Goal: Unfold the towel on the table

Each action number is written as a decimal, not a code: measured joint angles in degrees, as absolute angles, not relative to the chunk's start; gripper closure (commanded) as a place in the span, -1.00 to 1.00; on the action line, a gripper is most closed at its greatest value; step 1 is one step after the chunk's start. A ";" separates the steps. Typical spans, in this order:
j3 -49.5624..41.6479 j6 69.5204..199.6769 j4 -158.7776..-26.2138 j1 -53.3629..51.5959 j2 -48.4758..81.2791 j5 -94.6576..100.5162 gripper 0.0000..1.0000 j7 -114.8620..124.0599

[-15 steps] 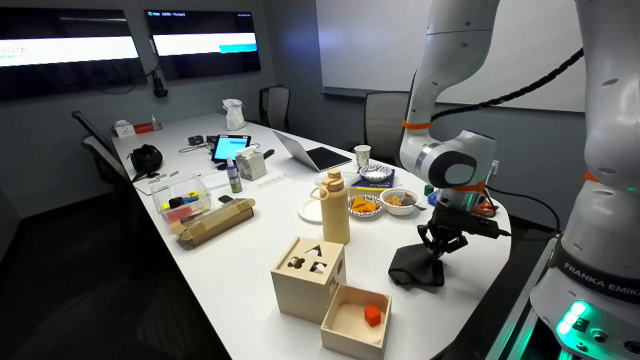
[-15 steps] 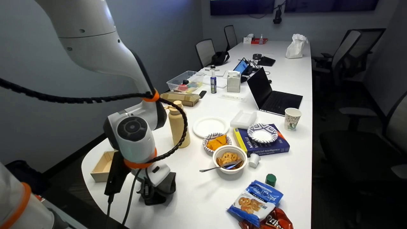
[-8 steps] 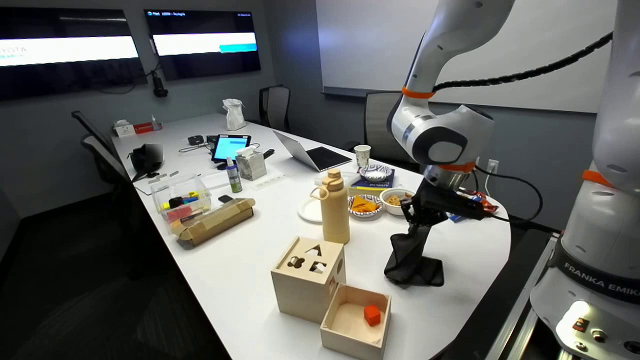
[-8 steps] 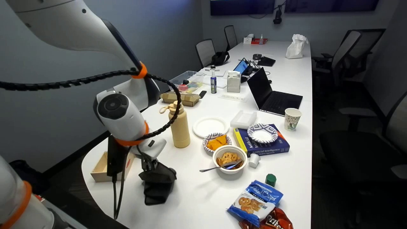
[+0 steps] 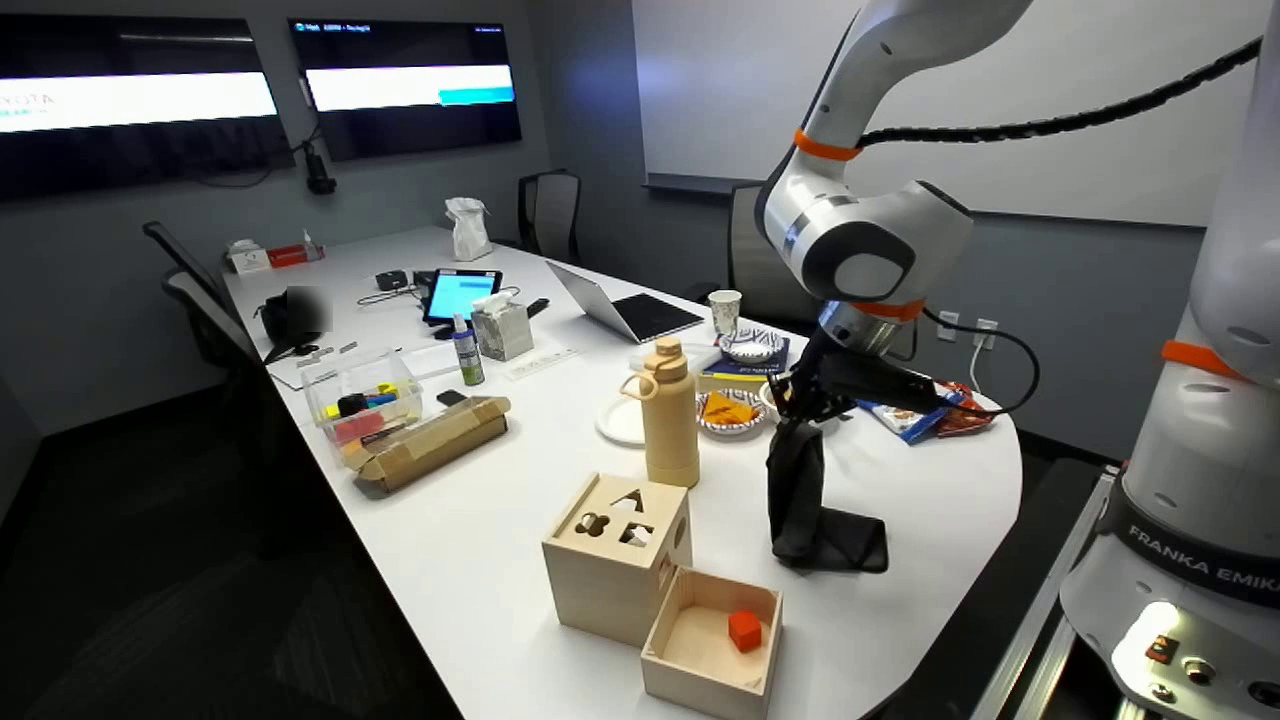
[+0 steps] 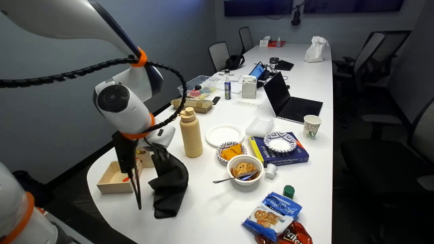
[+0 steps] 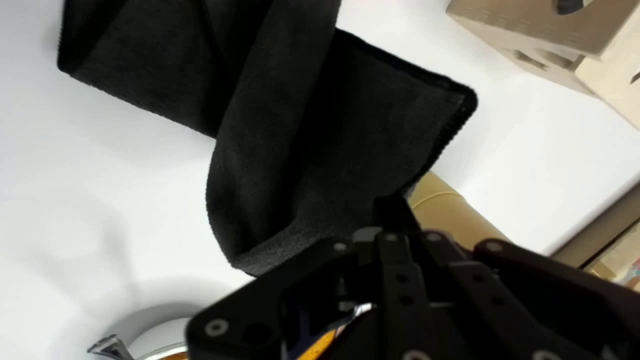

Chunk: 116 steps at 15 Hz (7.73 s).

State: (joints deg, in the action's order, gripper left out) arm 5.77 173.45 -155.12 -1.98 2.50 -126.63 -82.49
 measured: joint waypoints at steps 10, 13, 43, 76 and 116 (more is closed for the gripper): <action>6.45 167.32 -145.67 -2.89 13.94 -125.11 1.00 -87.33; 6.45 167.36 -141.10 -3.12 19.63 -123.58 1.00 -87.33; 12.70 177.14 -147.53 1.09 26.40 -92.51 -1.00 -50.38; -2.33 161.76 -143.60 -8.23 29.16 -38.30 0.99 2.63; 11.53 190.66 -141.58 13.83 27.53 -51.83 0.99 3.82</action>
